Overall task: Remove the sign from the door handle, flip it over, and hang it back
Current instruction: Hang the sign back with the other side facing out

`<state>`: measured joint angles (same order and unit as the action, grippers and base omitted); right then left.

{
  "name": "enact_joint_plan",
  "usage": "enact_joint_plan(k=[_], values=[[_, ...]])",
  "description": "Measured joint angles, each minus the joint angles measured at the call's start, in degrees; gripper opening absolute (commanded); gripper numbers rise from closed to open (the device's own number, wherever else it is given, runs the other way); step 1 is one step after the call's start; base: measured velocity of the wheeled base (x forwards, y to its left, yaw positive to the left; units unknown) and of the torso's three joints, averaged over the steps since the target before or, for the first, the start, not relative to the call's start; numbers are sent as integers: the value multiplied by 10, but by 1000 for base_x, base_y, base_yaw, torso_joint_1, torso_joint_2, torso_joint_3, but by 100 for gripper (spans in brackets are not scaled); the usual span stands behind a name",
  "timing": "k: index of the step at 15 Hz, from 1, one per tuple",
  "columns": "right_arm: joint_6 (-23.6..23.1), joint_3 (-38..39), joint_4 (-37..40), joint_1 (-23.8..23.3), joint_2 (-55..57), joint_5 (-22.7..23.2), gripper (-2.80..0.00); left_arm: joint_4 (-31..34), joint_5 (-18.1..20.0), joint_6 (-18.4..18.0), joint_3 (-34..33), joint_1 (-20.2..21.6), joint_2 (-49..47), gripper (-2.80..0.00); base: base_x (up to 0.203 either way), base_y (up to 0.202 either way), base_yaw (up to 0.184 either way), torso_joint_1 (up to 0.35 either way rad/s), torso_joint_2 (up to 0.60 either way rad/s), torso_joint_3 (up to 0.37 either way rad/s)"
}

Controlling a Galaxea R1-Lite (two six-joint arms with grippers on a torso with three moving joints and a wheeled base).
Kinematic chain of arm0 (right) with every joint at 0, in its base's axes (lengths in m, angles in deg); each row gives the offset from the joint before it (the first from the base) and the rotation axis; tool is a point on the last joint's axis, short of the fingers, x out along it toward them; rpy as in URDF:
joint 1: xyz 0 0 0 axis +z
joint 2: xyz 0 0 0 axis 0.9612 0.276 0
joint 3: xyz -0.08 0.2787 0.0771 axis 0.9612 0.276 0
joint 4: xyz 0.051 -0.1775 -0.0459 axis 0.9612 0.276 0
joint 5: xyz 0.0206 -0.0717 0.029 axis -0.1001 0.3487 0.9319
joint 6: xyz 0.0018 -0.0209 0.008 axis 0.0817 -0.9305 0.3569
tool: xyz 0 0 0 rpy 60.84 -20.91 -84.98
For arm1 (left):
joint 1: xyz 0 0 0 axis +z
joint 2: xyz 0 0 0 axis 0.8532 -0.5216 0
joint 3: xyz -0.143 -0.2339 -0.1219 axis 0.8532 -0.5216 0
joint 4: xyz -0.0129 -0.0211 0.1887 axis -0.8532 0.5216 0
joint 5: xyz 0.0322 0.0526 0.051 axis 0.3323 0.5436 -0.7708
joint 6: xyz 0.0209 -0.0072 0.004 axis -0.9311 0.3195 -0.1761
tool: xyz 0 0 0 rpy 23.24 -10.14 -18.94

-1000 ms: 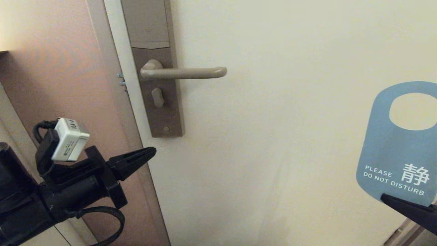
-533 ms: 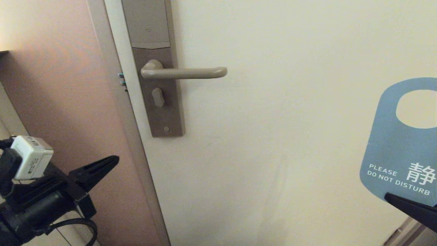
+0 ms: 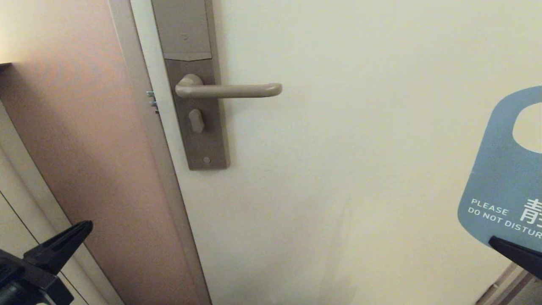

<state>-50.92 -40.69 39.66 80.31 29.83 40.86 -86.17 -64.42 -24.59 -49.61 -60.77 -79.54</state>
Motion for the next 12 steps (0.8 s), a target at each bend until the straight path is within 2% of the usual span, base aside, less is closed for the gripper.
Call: enact_joint_plan(k=[3, 6, 10, 12], values=[[0, 0, 0, 0, -11, -6, -280, 102, -8, 5, -3, 17, 107, -280, 0, 0, 0, 0, 0, 0], [1, 0, 0, 0, -17, -8, -280, 249, -14, 6, -4, 22, 254, -280, 0, 0, 0, 0, 0, 0], [0, 0, 0, 0, -19, -8, -280, 475, -72, 8, -5, 24, 405, -280, 0, 0, 0, 0, 0, 0], [0, 1, 0, 0, -19, -8, -280, 530, -74, 8, -5, 22, 443, -280, 0, 0, 0, 0, 0, 0]])
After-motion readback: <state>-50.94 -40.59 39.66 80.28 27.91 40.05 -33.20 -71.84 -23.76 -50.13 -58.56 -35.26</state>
